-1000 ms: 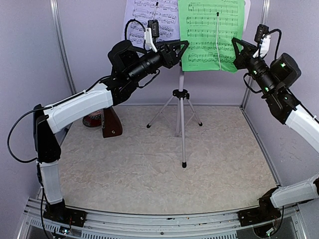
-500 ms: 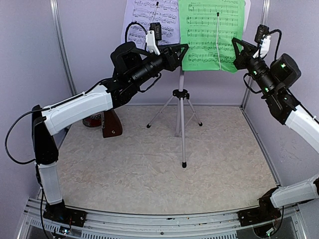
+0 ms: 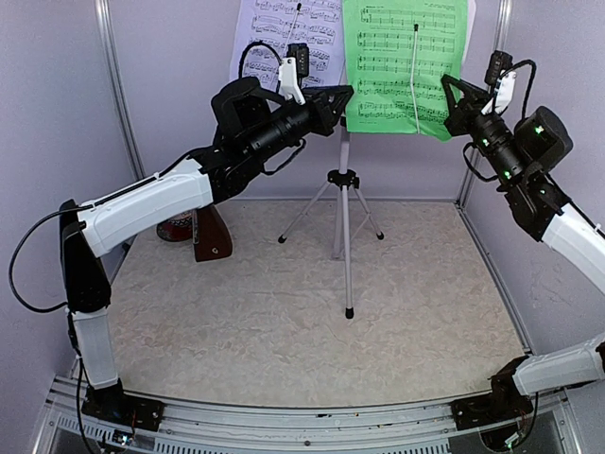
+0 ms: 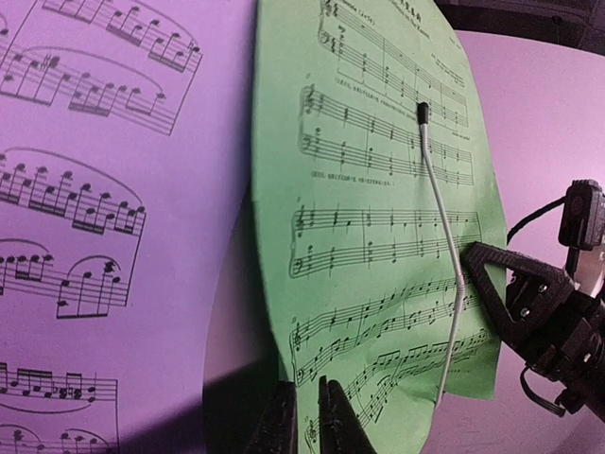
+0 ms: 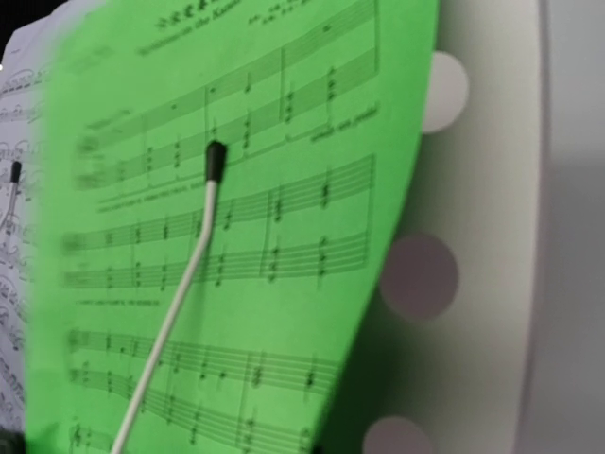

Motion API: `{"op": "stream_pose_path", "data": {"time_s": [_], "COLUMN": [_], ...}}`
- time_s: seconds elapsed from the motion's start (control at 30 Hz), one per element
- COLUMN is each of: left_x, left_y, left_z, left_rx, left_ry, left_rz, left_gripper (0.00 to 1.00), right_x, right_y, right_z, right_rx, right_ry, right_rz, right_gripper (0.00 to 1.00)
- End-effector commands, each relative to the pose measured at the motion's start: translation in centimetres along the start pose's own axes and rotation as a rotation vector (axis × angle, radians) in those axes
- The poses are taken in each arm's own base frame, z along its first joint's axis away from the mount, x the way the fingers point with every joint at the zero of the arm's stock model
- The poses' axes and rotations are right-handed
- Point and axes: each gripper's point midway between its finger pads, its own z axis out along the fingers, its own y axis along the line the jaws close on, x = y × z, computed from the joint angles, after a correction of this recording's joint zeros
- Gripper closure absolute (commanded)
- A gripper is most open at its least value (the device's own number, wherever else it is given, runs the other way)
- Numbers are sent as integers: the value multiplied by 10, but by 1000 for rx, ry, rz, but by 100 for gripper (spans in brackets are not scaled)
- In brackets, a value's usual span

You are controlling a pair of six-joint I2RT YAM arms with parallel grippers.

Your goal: Set up the instrument practice props

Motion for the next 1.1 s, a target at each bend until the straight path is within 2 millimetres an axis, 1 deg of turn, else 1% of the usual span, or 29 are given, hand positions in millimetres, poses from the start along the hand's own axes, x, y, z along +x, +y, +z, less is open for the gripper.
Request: {"op": "stream_pose_path", "data": {"time_s": [0.0,0.07,0.17,0.2,0.27,0.4,0.57,0.73,0.9,1.0,1.07], "left_x": [-25,-28,-26,-29,-26,-27,-16,-6,0,0,-1], "left_y": [-6,-4,0,2,7,10,6,4,3,-1,-2], "left_z": [2,4,9,11,12,8,2,2,5,8,10], "left_rx": [-6,-18,-27,-31,-46,-68,-79,-79,-78,-64,-58], "left_ry": [-39,-45,-36,-35,-23,-22,1,21,29,31,30], "left_rz": [28,40,53,57,55,51,34,13,-10,-10,-5], "left_gripper": [82,79,76,75,70,62,57,56,56,61,67], "right_x": [-8,-7,-6,-7,-7,-6,-4,-5,-5,-4,-4], "right_y": [0,0,1,1,1,1,1,1,1,1,1], "right_z": [-5,-4,-4,-4,-4,-4,-4,-4,-4,-5,-5], "right_rx": [-5,-8,-11,-11,-13,-13,-13,-12,-13,-11,-13], "right_ry": [-20,-19,-19,-21,-21,-22,-20,-22,-21,-20,-19], "right_rz": [-11,-10,-9,-9,-10,-11,-13,-14,-12,-14,-14], "right_gripper": [100,100,100,100,100,100,100,100,100,100,100]}}
